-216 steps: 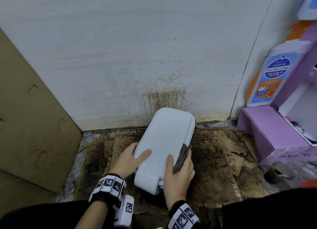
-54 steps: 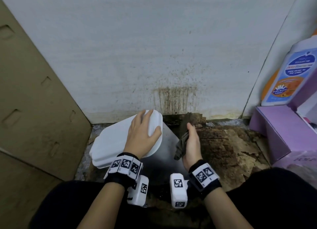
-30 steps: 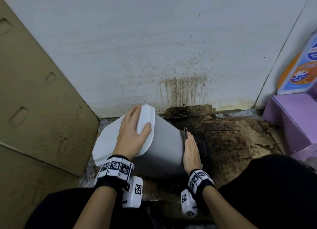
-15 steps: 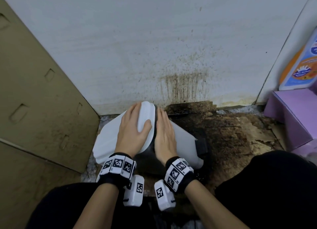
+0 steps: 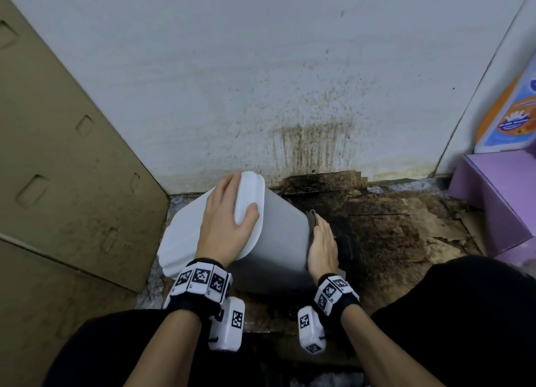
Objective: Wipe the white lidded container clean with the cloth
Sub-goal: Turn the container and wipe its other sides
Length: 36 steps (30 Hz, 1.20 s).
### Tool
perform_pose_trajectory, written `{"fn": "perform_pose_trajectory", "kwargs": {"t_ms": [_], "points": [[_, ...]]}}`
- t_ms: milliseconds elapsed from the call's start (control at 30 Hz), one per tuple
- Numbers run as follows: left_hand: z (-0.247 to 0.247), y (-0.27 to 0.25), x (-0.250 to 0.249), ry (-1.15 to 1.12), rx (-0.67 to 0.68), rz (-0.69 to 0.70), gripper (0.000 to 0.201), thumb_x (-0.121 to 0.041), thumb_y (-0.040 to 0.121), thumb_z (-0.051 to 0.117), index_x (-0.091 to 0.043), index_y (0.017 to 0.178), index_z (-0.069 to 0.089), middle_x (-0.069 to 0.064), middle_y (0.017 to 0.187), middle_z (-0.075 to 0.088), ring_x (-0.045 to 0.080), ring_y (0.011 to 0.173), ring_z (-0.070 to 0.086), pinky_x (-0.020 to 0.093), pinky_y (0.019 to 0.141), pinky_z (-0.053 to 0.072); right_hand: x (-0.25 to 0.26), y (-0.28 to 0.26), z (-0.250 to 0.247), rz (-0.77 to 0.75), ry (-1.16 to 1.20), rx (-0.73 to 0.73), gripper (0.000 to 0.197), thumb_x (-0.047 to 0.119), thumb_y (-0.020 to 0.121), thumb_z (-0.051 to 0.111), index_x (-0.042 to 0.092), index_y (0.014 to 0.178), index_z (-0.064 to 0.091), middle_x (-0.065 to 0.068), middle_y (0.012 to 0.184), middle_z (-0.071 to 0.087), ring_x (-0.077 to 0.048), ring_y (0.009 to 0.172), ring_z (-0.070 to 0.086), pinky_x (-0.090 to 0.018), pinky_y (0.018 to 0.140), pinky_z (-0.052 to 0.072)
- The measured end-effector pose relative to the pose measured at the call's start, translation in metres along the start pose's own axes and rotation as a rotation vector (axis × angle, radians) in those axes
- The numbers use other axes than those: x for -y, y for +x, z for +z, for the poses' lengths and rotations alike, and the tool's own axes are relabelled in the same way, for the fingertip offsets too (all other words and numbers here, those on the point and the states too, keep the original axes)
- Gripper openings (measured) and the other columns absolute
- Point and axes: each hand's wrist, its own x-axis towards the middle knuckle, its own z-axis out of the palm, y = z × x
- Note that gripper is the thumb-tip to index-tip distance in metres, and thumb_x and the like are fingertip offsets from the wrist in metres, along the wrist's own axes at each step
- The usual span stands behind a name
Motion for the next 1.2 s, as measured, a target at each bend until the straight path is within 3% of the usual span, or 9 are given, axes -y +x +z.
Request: {"fn": "perform_pose_trajectory", "kwargs": {"t_ms": [67, 167, 300, 367, 500, 633, 833, 967, 1200], "points": [[0.0, 0.001, 0.0, 0.015, -0.007, 0.003, 0.067, -0.044, 0.091, 0.042, -0.024, 0.154, 0.03, -0.007, 0.159, 0.027, 0.01, 0.145, 0.021, 0.024, 0.113, 0.016, 0.014, -0.006, 0.007, -0.018, 0.032, 0.013, 0.053, 0.03, 0.106, 0.019, 0.025, 0.157, 0.03, 0.009, 0.165, 0.027, -0.009, 0.152, 0.02, -0.036, 0.125, 0.012], [0.003, 0.002, -0.002, 0.025, -0.011, 0.018, 0.068, -0.045, 0.09, 0.04, -0.022, 0.154, 0.03, -0.006, 0.159, 0.029, 0.01, 0.145, 0.022, 0.022, 0.112, 0.015, 0.048, -0.02, 0.019, -0.112, 0.056, 0.05, 0.061, 0.037, 0.099, 0.016, 0.028, 0.159, 0.026, 0.011, 0.166, 0.022, -0.007, 0.153, 0.017, -0.038, 0.126, 0.014], [0.006, 0.004, 0.0, 0.05, -0.016, 0.007, 0.071, -0.049, 0.09, 0.038, -0.021, 0.155, 0.028, -0.005, 0.16, 0.027, 0.011, 0.146, 0.022, 0.025, 0.115, 0.016, 0.092, -0.031, 0.032, -0.3, 0.067, 0.197, 0.057, 0.032, 0.103, 0.016, 0.033, 0.16, 0.016, 0.014, 0.168, 0.01, -0.002, 0.154, 0.003, -0.031, 0.126, 0.006], [0.006, 0.005, 0.0, 0.045, -0.011, -0.005, 0.071, -0.05, 0.091, 0.037, -0.022, 0.155, 0.027, -0.005, 0.161, 0.026, 0.012, 0.147, 0.022, 0.03, 0.118, 0.018, 0.095, -0.033, 0.032, -0.366, 0.021, 0.22, 0.054, 0.029, 0.107, 0.017, 0.033, 0.16, 0.012, 0.016, 0.168, 0.008, 0.001, 0.153, 0.0, -0.029, 0.126, 0.003], [0.007, 0.005, -0.003, 0.034, 0.012, 0.003, 0.072, -0.052, 0.09, 0.037, -0.022, 0.155, 0.027, -0.006, 0.161, 0.026, 0.012, 0.147, 0.021, 0.033, 0.12, 0.02, 0.073, -0.026, 0.021, -0.486, -0.037, 0.206, 0.057, 0.041, 0.105, 0.012, 0.032, 0.161, 0.014, 0.018, 0.167, 0.012, 0.005, 0.152, 0.004, -0.026, 0.125, 0.005], [0.004, 0.005, -0.002, 0.0, -0.005, 0.01, 0.074, -0.054, 0.087, 0.036, -0.023, 0.154, 0.03, -0.007, 0.159, 0.029, 0.011, 0.145, 0.024, 0.031, 0.117, 0.021, 0.039, -0.005, 0.01, -0.394, -0.04, 0.197, 0.053, 0.033, 0.104, 0.02, 0.035, 0.157, 0.023, 0.021, 0.162, 0.021, 0.002, 0.151, 0.016, -0.028, 0.126, 0.011], [0.003, 0.0, 0.002, -0.018, -0.003, -0.004, 0.071, -0.052, 0.089, 0.04, -0.028, 0.154, 0.029, -0.012, 0.16, 0.027, 0.009, 0.146, 0.023, 0.035, 0.118, 0.024, -0.008, 0.016, -0.006, -0.104, -0.016, 0.089, 0.055, 0.028, 0.097, 0.027, 0.028, 0.149, 0.043, 0.008, 0.153, 0.044, -0.009, 0.144, 0.035, -0.036, 0.122, 0.024], [0.002, 0.001, 0.002, 0.003, -0.027, -0.01, 0.069, -0.051, 0.089, 0.038, -0.028, 0.153, 0.031, -0.011, 0.158, 0.029, 0.011, 0.144, 0.026, 0.034, 0.115, 0.025, -0.001, 0.019, 0.001, -0.089, -0.018, 0.059, 0.064, 0.035, 0.089, 0.023, 0.025, 0.147, 0.047, 0.006, 0.152, 0.046, -0.012, 0.144, 0.035, -0.038, 0.122, 0.023], [0.001, 0.002, 0.003, 0.014, -0.033, -0.02, 0.072, -0.052, 0.087, 0.036, -0.026, 0.153, 0.031, -0.008, 0.159, 0.029, 0.012, 0.145, 0.026, 0.033, 0.116, 0.024, 0.044, -0.002, 0.019, -0.168, 0.033, 0.096, 0.052, 0.03, 0.102, 0.024, 0.033, 0.153, 0.037, 0.011, 0.161, 0.032, -0.005, 0.149, 0.023, -0.037, 0.125, 0.015]]}}
